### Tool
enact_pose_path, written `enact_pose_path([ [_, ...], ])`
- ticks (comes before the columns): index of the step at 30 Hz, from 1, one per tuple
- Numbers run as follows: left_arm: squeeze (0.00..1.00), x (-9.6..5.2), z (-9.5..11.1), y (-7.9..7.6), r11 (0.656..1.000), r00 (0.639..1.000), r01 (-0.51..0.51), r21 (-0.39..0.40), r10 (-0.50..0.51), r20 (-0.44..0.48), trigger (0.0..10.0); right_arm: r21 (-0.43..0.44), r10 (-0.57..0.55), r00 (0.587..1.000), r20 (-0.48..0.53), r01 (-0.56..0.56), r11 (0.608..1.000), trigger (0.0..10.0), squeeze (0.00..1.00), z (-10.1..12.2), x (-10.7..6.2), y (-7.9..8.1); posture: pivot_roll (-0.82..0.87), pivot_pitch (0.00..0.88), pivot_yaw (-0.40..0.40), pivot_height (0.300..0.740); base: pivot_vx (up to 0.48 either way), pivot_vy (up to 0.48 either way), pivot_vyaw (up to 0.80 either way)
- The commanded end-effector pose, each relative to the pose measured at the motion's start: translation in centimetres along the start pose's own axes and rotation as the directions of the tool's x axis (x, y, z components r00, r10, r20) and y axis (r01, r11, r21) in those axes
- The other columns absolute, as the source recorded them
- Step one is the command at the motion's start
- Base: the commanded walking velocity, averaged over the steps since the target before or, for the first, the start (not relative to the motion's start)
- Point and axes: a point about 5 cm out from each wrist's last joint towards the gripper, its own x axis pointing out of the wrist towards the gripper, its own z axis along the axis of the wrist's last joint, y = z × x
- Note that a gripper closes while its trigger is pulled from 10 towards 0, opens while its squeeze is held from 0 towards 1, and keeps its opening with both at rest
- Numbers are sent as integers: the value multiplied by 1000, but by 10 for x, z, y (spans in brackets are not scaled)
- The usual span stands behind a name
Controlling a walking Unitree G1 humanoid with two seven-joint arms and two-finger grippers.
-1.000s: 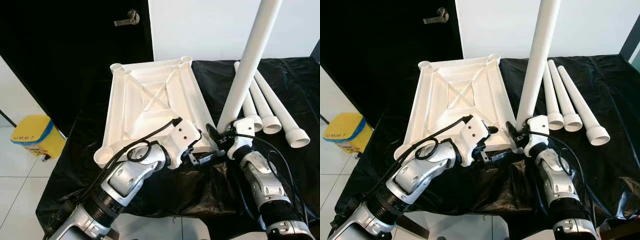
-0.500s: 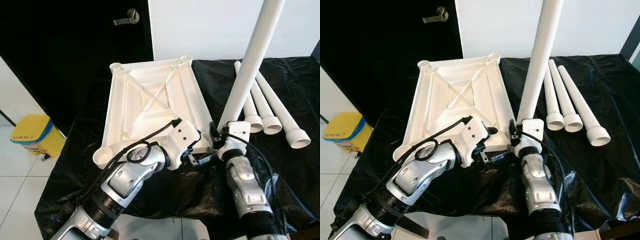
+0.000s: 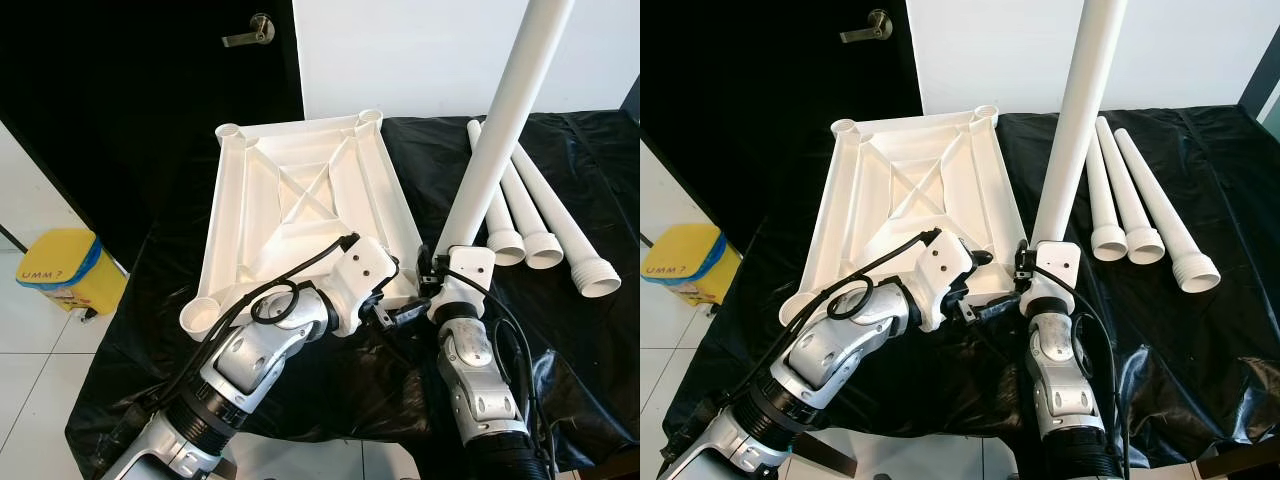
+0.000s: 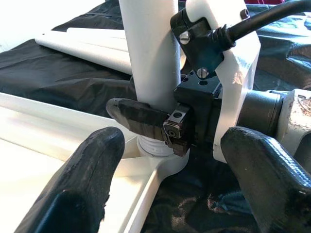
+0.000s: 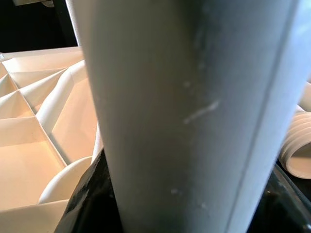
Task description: Building children table
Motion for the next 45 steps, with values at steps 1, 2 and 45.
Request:
enact_pose_path([
  [1,0,-1,-2,0,999,999,40,7,-40,-18,10000,31,26,996,-84,-24,999,10000,1000,-15,-8,8,-243,35,65,740,0,0,0],
  [2,0,0,-2,0,999,999,39,7,-39,-17,10000,31,35,997,-74,-33,999,10000,1000,-13,-8,7,-243,33,64,740,0,0,0],
  [45,0,6,-3,-4,998,999,49,25,-49,-5,10000,-177,508,856,-98,-517,837,0,0,-5,17,-44,-249,0,44,740,0,0,0],
])
